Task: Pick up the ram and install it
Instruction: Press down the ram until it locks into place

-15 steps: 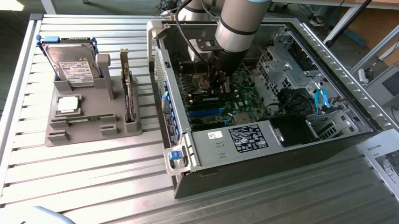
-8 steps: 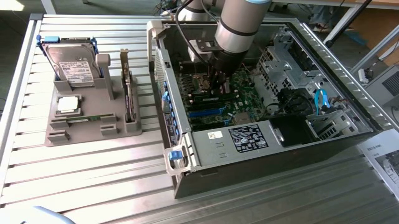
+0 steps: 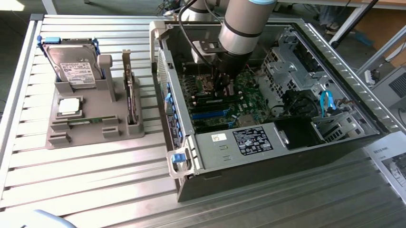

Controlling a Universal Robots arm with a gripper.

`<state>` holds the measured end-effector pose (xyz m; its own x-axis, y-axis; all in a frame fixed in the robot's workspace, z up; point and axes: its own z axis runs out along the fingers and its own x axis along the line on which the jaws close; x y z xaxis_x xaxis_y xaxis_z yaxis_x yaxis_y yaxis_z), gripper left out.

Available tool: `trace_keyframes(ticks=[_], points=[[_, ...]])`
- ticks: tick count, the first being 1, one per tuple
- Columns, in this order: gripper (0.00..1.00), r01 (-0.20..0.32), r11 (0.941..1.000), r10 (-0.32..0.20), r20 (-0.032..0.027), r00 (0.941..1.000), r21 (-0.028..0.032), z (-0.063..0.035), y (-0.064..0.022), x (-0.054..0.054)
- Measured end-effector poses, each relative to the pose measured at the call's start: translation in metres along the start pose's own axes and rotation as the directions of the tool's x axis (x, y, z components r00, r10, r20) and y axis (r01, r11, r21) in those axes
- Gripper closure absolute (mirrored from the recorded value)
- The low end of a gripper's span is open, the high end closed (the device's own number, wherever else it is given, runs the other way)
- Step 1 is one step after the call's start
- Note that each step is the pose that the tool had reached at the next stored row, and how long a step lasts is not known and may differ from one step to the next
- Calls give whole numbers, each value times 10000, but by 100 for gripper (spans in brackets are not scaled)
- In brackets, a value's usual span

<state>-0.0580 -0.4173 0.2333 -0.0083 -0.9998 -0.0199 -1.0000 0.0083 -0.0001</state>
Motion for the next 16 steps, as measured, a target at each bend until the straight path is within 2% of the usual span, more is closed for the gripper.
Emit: trace_keyframes(ticks=[16], points=[[90,-1,10000,1,-1,10000,-1,34,0,4]])
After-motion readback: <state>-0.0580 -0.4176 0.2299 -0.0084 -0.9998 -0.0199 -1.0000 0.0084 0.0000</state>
